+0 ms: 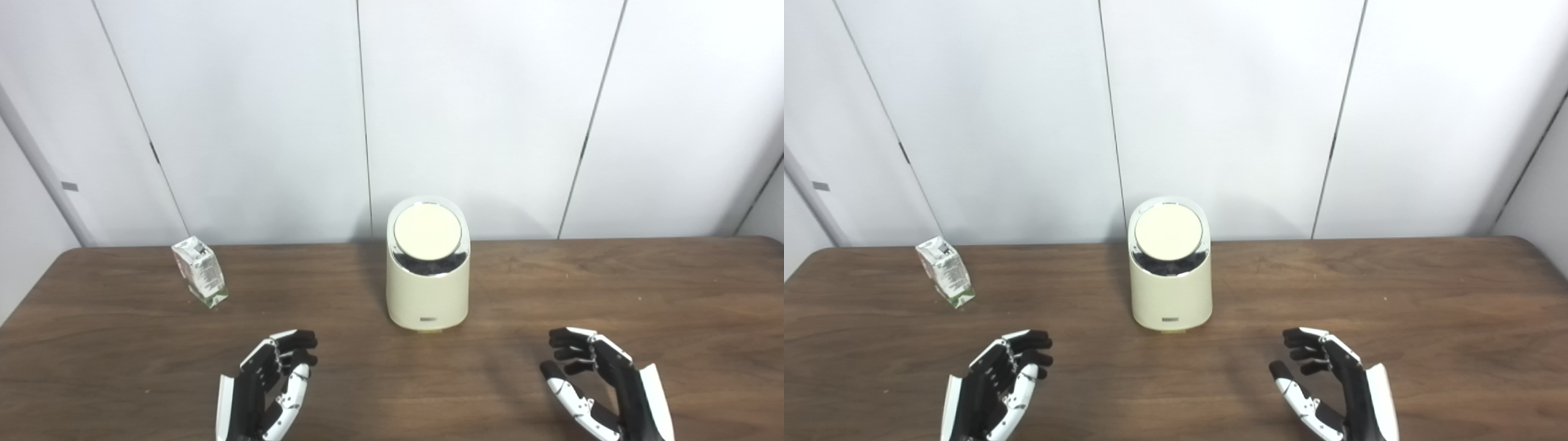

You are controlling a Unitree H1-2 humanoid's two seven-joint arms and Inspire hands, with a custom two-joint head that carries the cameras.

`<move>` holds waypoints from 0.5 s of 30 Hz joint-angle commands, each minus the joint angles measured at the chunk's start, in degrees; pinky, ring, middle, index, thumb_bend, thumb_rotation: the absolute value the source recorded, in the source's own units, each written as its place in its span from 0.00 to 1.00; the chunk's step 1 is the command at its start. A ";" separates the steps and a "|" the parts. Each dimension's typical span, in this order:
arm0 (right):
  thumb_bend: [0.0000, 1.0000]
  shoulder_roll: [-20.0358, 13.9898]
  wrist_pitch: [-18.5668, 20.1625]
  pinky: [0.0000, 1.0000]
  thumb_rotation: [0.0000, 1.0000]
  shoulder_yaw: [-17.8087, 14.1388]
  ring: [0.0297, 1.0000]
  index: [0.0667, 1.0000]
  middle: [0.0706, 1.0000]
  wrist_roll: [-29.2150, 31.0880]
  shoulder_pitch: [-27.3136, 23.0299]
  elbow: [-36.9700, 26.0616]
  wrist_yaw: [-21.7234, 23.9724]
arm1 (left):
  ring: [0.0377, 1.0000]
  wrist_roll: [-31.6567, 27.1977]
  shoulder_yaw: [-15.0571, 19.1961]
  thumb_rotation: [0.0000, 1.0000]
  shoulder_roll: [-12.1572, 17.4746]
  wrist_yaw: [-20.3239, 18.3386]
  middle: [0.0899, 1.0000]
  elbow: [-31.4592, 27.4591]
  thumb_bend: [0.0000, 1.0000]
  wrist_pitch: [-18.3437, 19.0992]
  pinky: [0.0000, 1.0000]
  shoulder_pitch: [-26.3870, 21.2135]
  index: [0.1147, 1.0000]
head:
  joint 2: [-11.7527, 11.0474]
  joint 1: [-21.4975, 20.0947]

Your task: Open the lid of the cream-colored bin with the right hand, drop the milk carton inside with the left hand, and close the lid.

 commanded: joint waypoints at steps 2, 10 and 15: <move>0.29 0.07 -1.06 0.52 0.45 0.14 0.60 0.61 0.62 0.02 -1.01 -2.19 -0.30 | 0.55 0.39 -0.10 0.38 0.04 0.15 0.61 -1.53 0.23 -1.46 0.51 -1.25 0.60 | 0.05 -0.07; 0.29 0.23 -0.85 0.51 0.44 0.28 0.60 0.61 0.61 0.01 -1.04 -2.34 -0.25 | 0.55 0.03 -0.02 0.38 0.32 -0.01 0.61 -1.38 0.24 -1.53 0.51 -1.29 0.61 | 0.00 -0.26; 0.29 -0.08 -1.28 0.51 0.45 0.10 0.60 0.61 0.61 -0.43 -1.29 -1.66 -0.62 | 0.55 0.94 -0.27 0.40 0.10 0.13 0.61 -1.44 0.23 -0.89 0.51 -1.40 0.61 | -0.33 -0.76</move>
